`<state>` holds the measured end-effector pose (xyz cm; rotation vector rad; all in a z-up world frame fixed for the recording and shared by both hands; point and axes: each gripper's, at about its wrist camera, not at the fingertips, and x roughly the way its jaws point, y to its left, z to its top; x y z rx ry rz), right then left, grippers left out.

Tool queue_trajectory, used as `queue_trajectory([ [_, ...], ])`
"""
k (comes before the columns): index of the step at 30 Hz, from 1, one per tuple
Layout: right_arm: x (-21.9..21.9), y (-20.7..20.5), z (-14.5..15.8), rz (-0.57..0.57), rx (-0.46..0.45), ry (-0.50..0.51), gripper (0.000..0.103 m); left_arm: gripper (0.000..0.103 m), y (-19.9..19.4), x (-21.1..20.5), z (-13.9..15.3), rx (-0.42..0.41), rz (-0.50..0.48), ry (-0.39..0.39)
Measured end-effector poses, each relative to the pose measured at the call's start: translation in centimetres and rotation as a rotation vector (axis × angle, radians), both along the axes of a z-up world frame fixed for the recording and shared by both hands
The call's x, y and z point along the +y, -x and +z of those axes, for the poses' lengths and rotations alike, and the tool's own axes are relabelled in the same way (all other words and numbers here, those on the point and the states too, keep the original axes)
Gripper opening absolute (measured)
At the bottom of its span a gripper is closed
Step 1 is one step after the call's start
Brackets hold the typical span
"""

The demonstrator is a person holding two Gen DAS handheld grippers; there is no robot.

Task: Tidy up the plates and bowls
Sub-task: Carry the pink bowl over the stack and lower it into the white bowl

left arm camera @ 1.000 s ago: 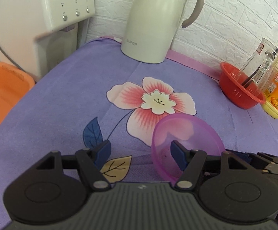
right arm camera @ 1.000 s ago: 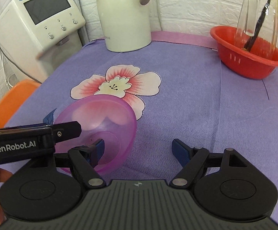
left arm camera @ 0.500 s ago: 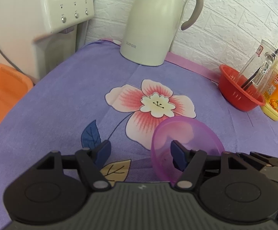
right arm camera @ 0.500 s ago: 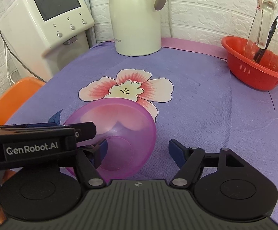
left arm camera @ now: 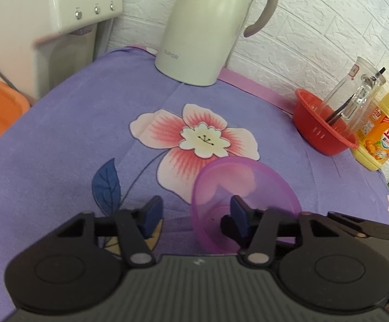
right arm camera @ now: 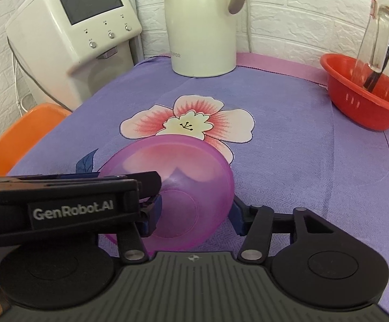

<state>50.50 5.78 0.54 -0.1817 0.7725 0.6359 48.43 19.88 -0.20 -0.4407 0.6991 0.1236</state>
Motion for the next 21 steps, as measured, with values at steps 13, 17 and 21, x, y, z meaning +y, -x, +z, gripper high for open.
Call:
queue_trajectory([
  [13,-2.8,4.0,3.2,-0.002,0.011,-0.054,0.082,0.032,4.6,-3.6,4.3,-0.048,-0.065,-0.013],
  [17,-5.3,7.0,5.2,-0.018,-0.021,-0.055,0.082,0.032,7.6,-6.4,6.2,-0.081,-0.102,-0.006],
  [21,-9.0,10.9,7.0,-0.049,-0.056,-0.054,0.082,0.033,10.9,-10.1,7.7,-0.114,-0.159,-0.003],
])
